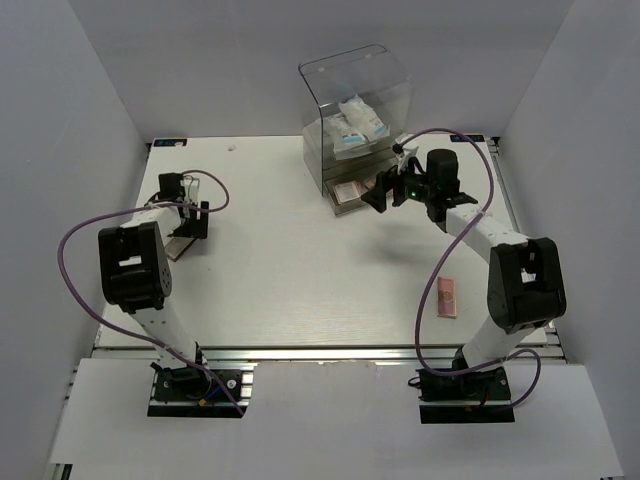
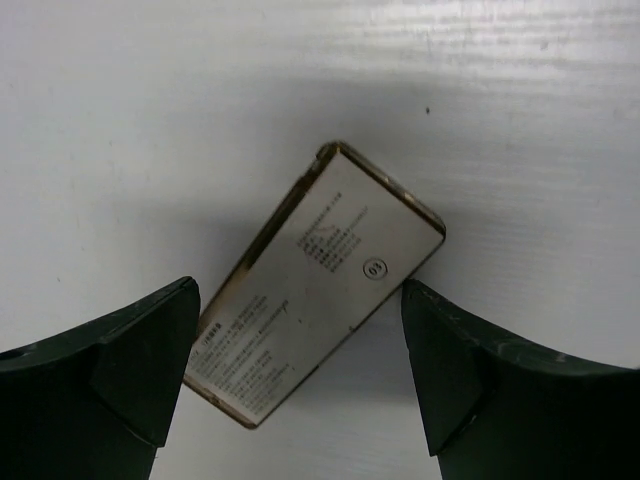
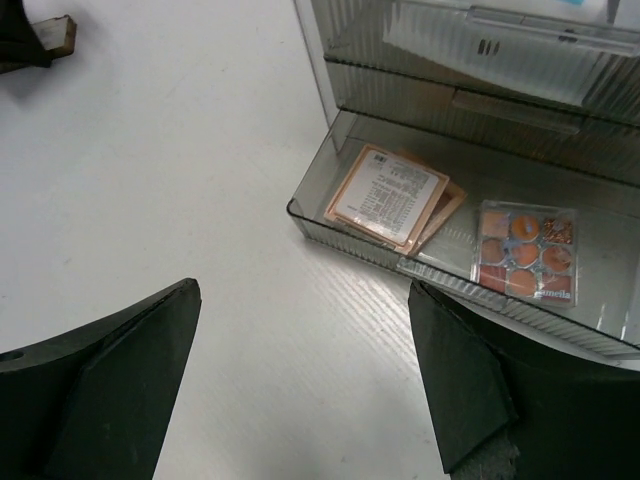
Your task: Organize the makeup
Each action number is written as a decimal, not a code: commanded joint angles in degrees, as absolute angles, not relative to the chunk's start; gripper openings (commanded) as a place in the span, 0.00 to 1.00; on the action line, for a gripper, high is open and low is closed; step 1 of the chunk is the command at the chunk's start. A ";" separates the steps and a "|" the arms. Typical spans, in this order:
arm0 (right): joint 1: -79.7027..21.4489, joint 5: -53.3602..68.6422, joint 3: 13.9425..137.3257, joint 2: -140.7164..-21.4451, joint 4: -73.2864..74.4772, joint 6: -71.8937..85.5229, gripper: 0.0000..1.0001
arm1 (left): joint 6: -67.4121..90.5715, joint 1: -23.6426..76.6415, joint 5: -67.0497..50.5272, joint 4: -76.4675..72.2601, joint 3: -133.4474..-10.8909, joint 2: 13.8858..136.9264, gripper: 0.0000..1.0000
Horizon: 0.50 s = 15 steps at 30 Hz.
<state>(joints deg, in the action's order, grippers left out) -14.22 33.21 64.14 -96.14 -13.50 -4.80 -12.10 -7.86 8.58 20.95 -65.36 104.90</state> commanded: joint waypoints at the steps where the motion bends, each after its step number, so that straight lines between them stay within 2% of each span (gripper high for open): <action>1: -13.63 34.89 62.23 -92.29 -14.85 -3.17 0.89 | -15.21 -9.22 2.82 18.64 -68.29 105.90 0.91; 9: -12.83 34.72 59.33 -90.79 -15.12 -1.93 0.89 | -15.03 -11.07 -3.51 17.84 -68.82 107.75 0.88; 15: -11.61 34.72 60.20 -90.70 -15.21 -1.67 0.89 | -14.50 -12.04 -7.37 17.58 -61.46 104.68 0.85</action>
